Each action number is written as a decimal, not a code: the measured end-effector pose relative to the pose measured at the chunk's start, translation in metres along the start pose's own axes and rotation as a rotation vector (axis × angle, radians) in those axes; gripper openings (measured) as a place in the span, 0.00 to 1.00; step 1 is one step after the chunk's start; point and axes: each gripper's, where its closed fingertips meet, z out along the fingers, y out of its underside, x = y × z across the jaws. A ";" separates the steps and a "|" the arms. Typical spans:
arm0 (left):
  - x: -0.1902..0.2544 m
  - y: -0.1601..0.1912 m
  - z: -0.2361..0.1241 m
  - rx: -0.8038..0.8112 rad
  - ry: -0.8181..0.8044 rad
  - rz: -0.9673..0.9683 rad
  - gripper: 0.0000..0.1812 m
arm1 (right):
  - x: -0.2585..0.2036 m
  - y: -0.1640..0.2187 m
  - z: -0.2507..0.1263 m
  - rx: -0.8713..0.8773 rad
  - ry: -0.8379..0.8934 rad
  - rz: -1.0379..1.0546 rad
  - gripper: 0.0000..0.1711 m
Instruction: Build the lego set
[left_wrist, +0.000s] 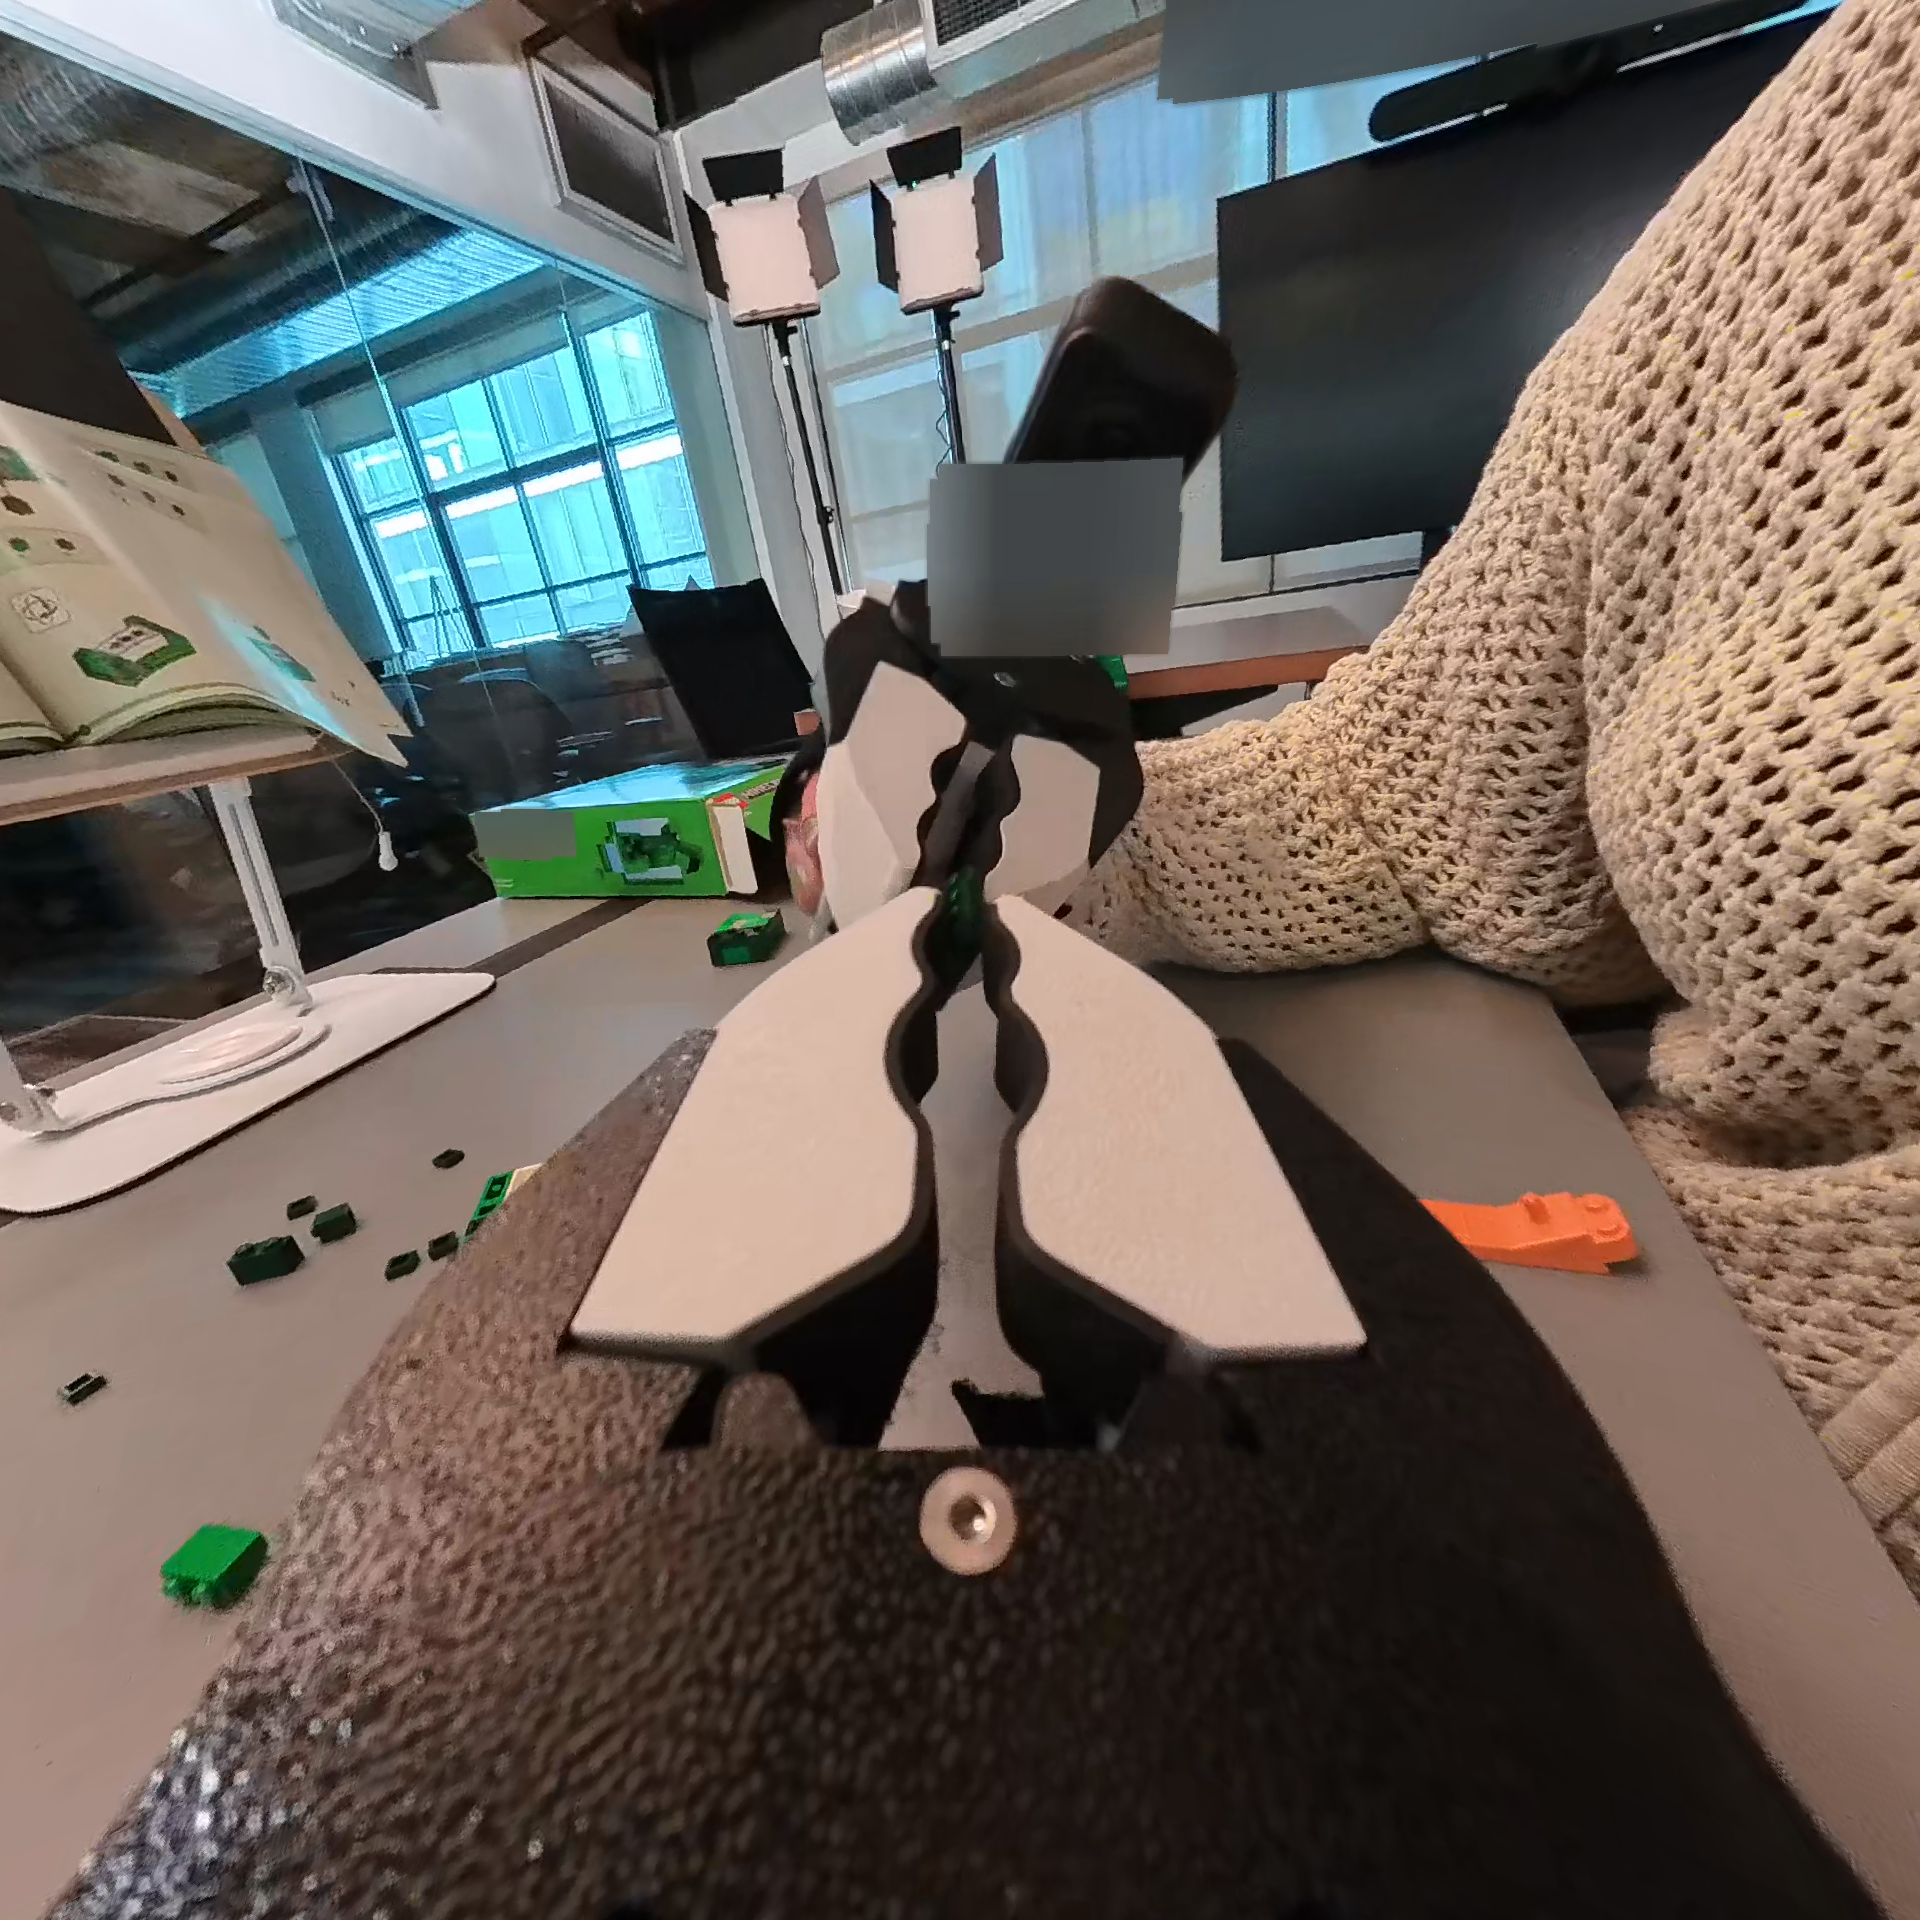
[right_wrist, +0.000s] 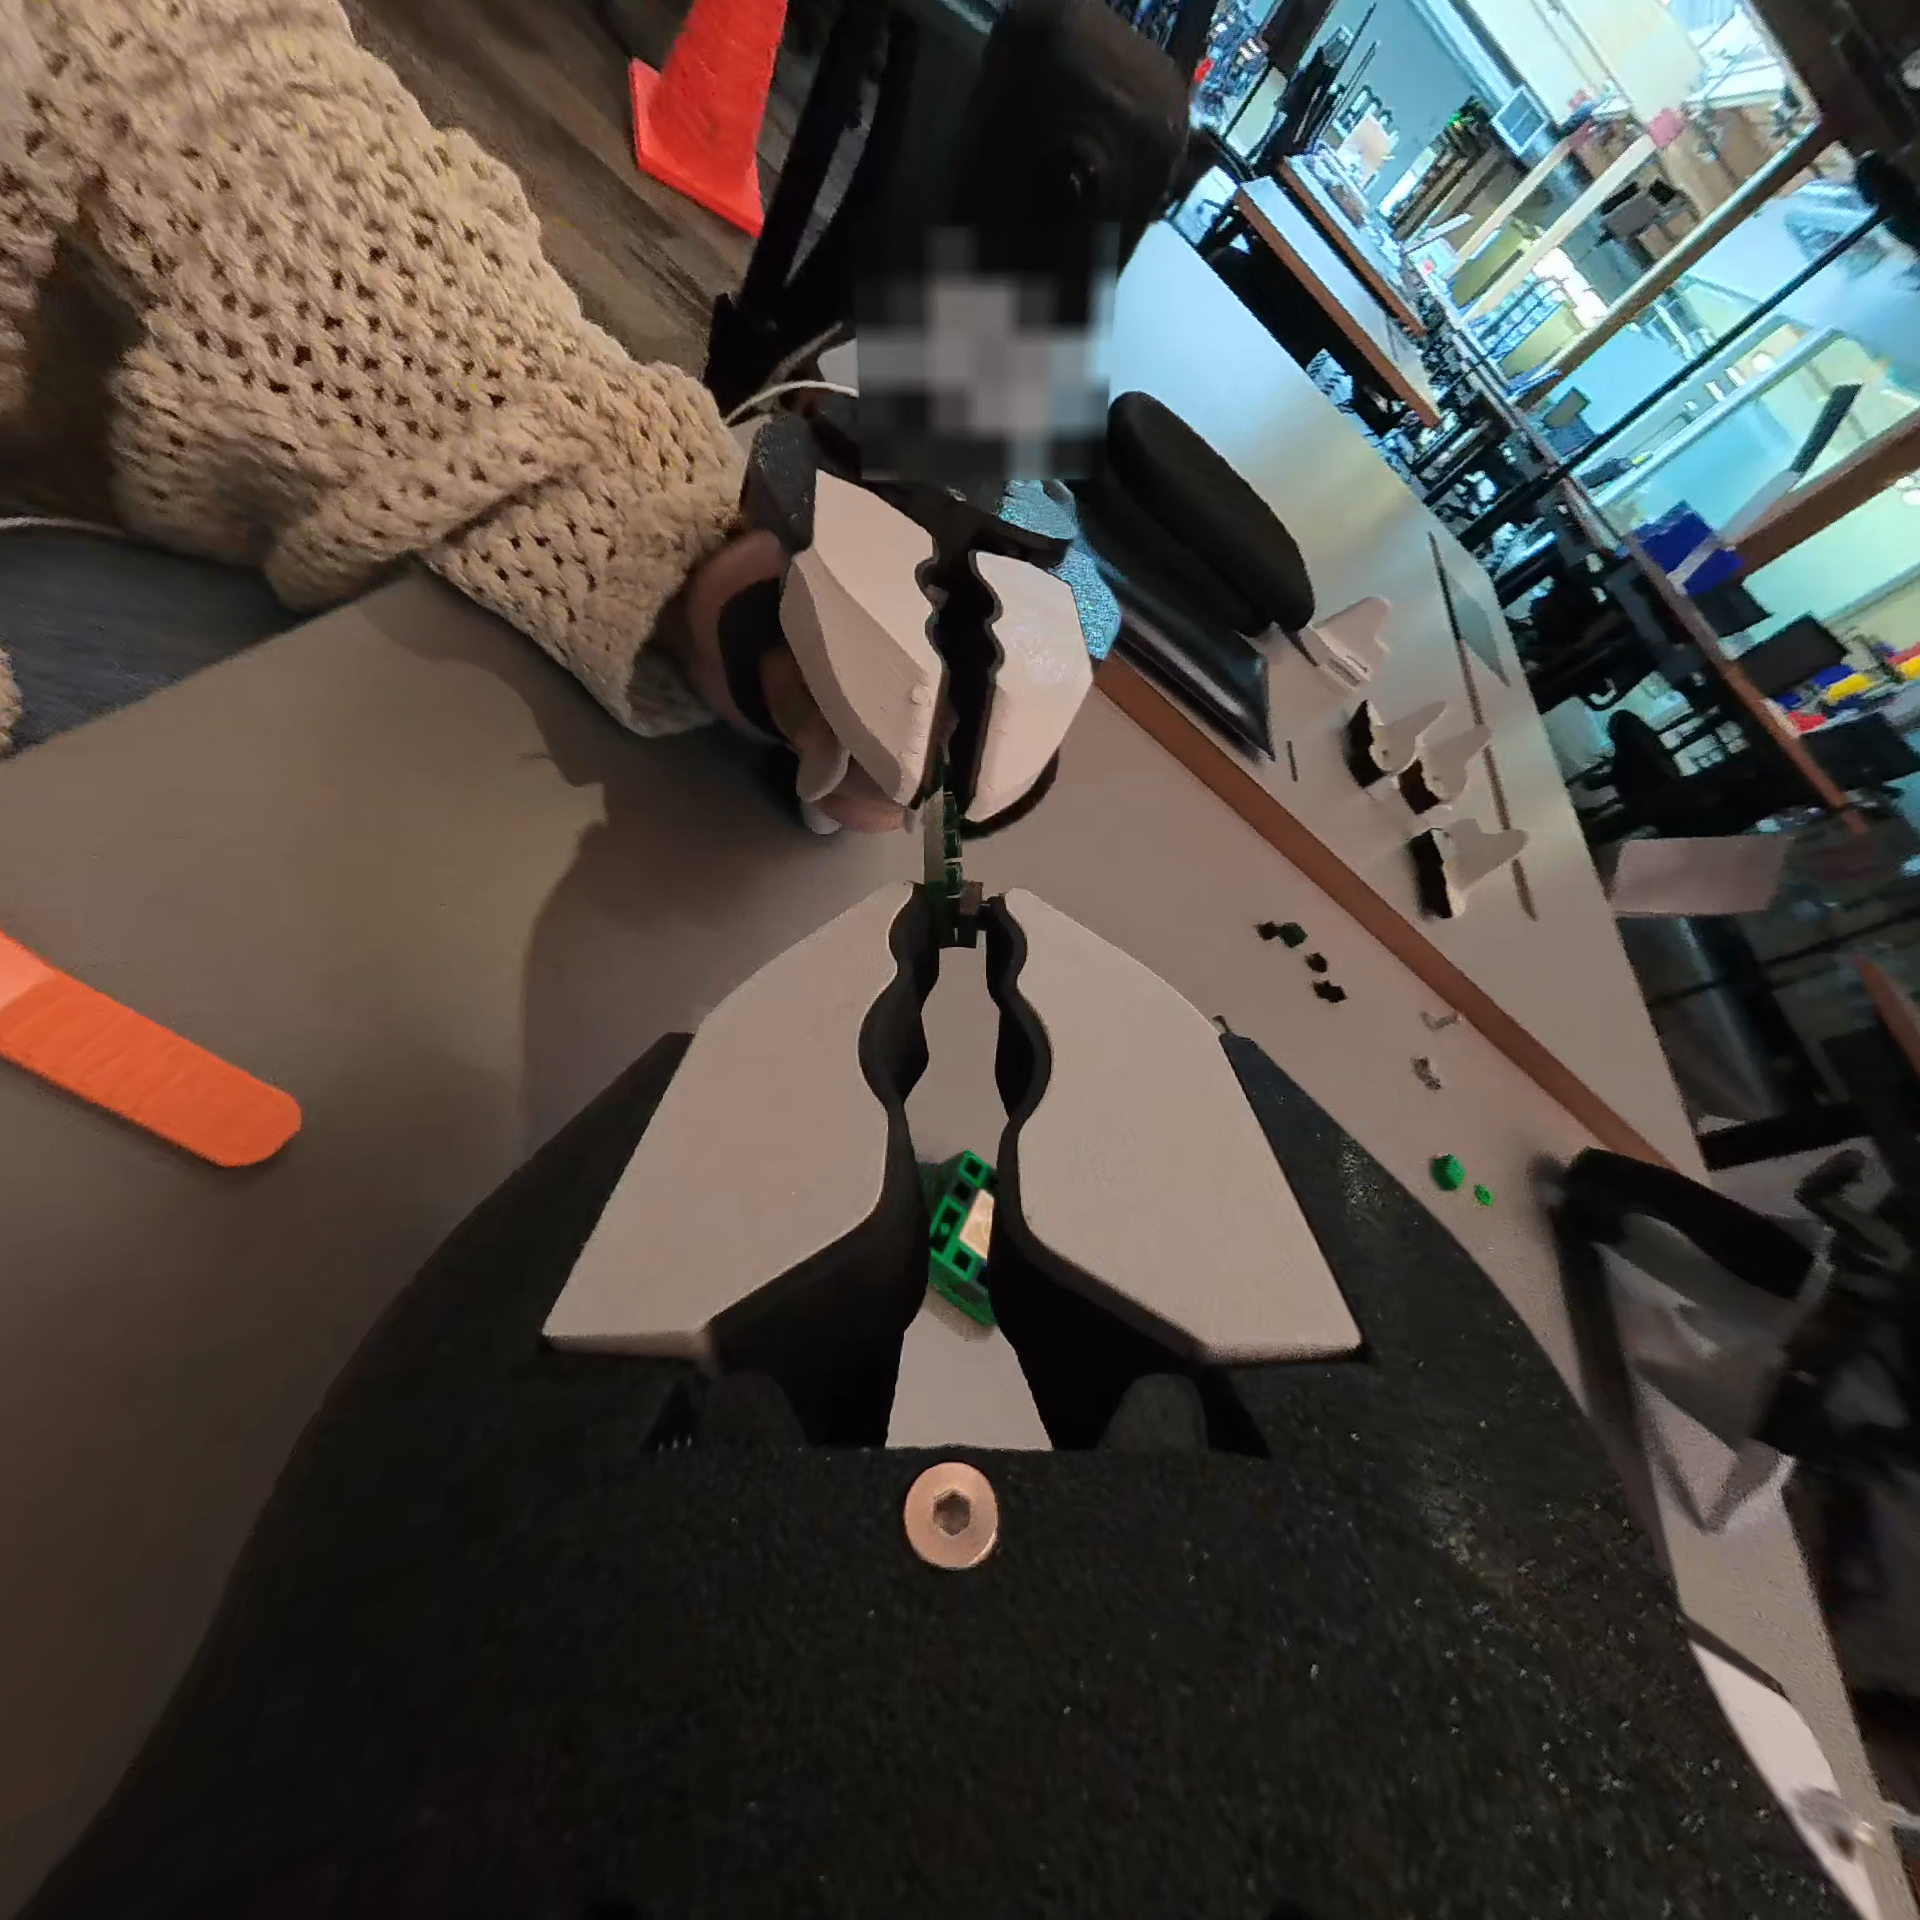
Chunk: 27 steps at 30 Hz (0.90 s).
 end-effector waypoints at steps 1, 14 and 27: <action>0.000 0.000 0.000 0.000 0.002 0.004 0.03 | -0.001 0.000 0.000 -0.002 -0.010 0.008 0.05; 0.008 -0.004 0.000 0.031 0.048 0.029 0.03 | -0.007 -0.012 -0.006 0.124 -0.024 -0.018 0.05; -0.008 0.000 0.000 0.030 0.038 -0.277 0.17 | 0.002 -0.010 -0.011 -0.009 0.067 -0.202 0.05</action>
